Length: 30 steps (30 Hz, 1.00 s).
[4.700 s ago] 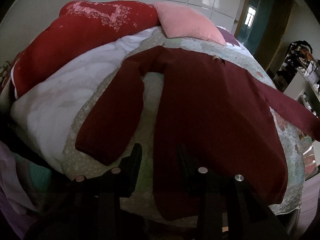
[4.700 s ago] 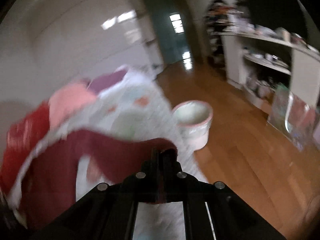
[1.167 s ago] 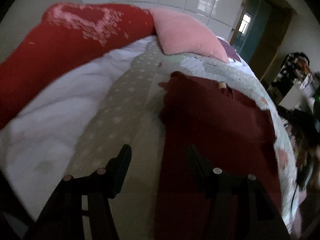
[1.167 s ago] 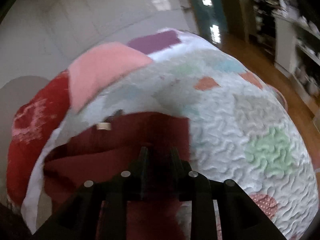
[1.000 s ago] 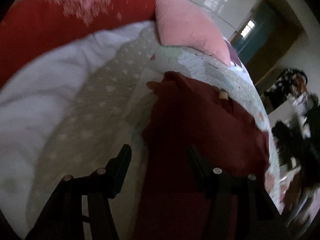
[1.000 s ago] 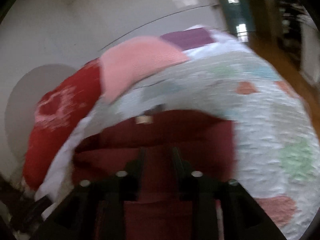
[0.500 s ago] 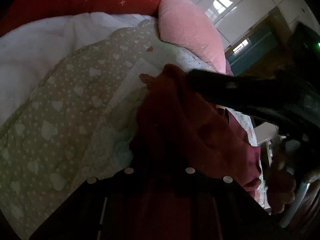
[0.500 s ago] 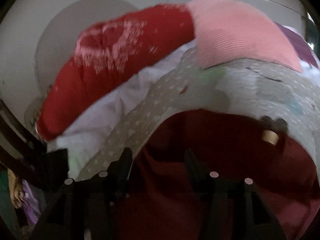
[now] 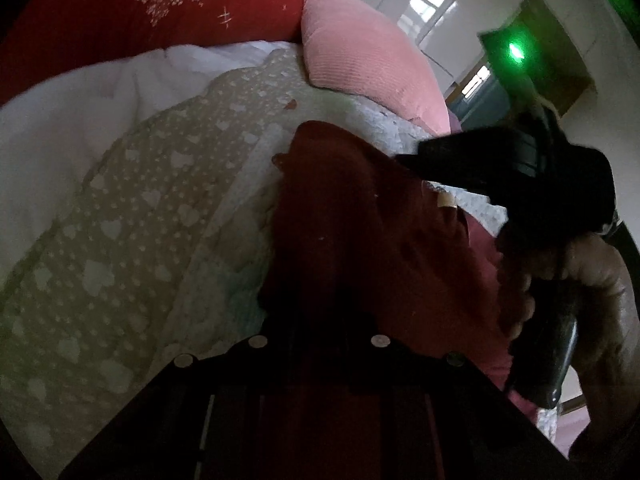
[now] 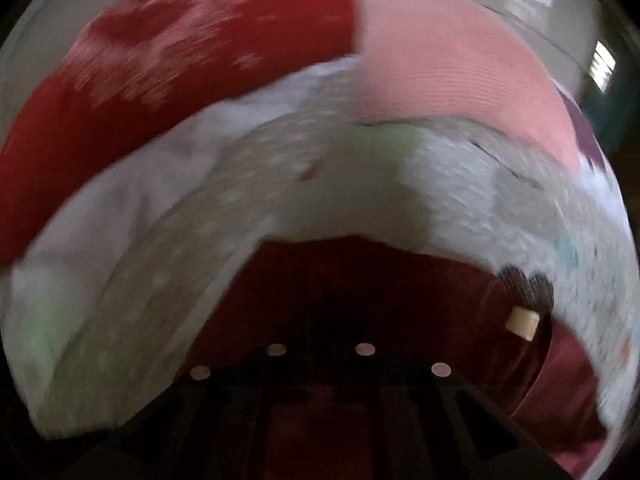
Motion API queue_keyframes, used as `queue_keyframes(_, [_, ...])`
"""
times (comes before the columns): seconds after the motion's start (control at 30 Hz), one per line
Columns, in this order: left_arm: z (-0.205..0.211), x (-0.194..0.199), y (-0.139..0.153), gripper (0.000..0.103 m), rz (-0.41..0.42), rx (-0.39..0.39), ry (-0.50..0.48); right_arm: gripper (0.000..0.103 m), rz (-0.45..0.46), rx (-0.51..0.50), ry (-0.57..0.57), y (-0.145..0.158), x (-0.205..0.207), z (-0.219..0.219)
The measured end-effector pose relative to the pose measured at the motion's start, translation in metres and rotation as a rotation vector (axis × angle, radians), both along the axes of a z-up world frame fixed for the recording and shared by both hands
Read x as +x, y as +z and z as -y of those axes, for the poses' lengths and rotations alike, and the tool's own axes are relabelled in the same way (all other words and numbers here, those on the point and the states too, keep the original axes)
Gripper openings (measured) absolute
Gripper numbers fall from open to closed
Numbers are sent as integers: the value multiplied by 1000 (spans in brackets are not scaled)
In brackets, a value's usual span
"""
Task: Fold small clothes
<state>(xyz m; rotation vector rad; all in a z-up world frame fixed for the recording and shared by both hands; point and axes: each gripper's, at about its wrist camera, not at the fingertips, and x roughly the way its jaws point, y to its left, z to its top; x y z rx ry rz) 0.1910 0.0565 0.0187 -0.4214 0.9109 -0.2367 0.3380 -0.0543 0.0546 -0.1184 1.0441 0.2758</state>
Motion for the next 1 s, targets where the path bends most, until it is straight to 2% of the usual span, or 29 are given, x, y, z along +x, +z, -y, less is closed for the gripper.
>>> queue_keyframes(0.07, [0, -8, 8, 20, 6, 34, -4, 5, 30, -54, -61, 0, 2, 15])
queue_keyframes(0.17, [-5, -30, 25, 23, 30, 67, -19, 6, 80, 18, -135, 26, -17, 56])
queue_keyframes(0.27, [-17, -64, 36, 33, 33, 80, -24, 20, 117, 151, -179, 55, -65, 113])
queue_keyframes(0.33, [-26, -85, 33, 36, 12, 73, -16, 33, 143, 177, -207, 65, -105, 151])
queue_keyframes(0.37, [-30, -96, 28, 36, -13, 62, -14, 35, 150, 184, -229, 67, -130, 175])
queue_keyframes(0.5, [-41, -131, 0, 36, -119, -30, -11, 39, 127, 204, -352, 53, -217, 257])
queue_keyframes(0.6, [-43, -153, -12, 41, -144, -109, -9, 40, 47, 297, -437, 23, -282, 303])
queue_keyframes(0.73, [-41, -174, -15, 54, -166, -203, -55, 40, -51, 465, -479, -19, -337, 316])
queue_keyframes(0.83, [-37, -187, -16, 54, -184, -218, -77, 41, -35, 621, -471, -33, -364, 312])
queue_keyframes(0.93, [-34, -201, -15, 54, -191, -238, -90, 41, -64, 787, -431, -44, -379, 302])
queue_keyframes(1.0, [-32, -210, -17, 54, -188, -252, -90, 41, -76, 833, -398, -48, -385, 294])
